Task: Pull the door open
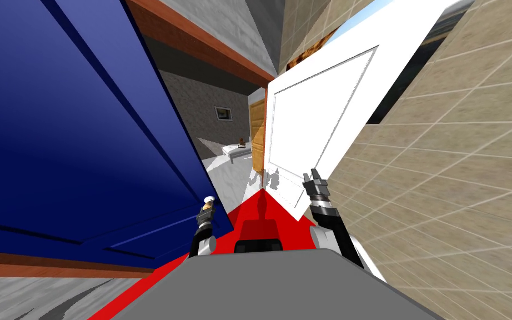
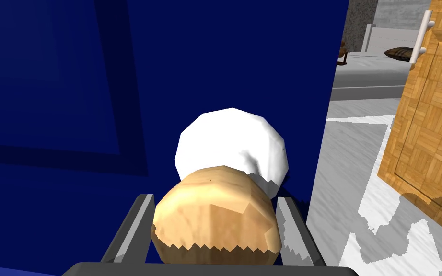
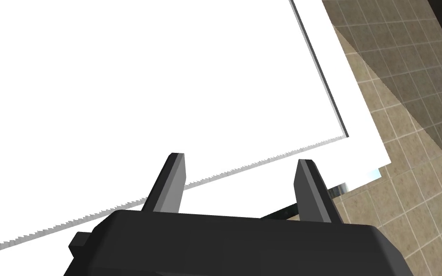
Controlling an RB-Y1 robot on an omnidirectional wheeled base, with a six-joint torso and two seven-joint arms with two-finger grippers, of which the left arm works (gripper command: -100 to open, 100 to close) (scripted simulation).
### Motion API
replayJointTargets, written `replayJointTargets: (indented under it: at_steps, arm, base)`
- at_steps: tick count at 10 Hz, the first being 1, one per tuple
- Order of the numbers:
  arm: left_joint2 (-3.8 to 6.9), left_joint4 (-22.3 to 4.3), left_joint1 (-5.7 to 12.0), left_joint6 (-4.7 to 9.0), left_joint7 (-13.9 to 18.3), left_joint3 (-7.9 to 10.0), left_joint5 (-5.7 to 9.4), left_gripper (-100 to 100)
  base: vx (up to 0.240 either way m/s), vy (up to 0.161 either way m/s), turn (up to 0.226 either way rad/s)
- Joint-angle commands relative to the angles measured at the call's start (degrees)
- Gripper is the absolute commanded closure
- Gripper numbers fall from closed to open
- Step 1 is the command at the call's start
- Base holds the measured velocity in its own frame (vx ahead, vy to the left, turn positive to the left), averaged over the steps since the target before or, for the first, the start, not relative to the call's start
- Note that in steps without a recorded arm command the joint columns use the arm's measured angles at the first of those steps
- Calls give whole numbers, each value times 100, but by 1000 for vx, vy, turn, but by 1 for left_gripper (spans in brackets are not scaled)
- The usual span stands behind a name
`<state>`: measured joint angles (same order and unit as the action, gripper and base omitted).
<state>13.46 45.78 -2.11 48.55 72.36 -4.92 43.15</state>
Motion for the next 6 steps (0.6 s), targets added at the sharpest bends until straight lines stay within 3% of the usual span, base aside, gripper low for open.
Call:
replayJointTargets:
  at_steps: [1, 2, 6]
  arm:
    - [-22, 8, 6, 2, 5, -17, -5, 100]
    - [127, 12, -55, 20, 186, -125, -46, 100]
    - [425, 42, -177, 69, 615, -415, -153, 100]
  base:
    - [0, 0, 0]
    - [-127, 13, -186]
    - [-221, 45, -176]
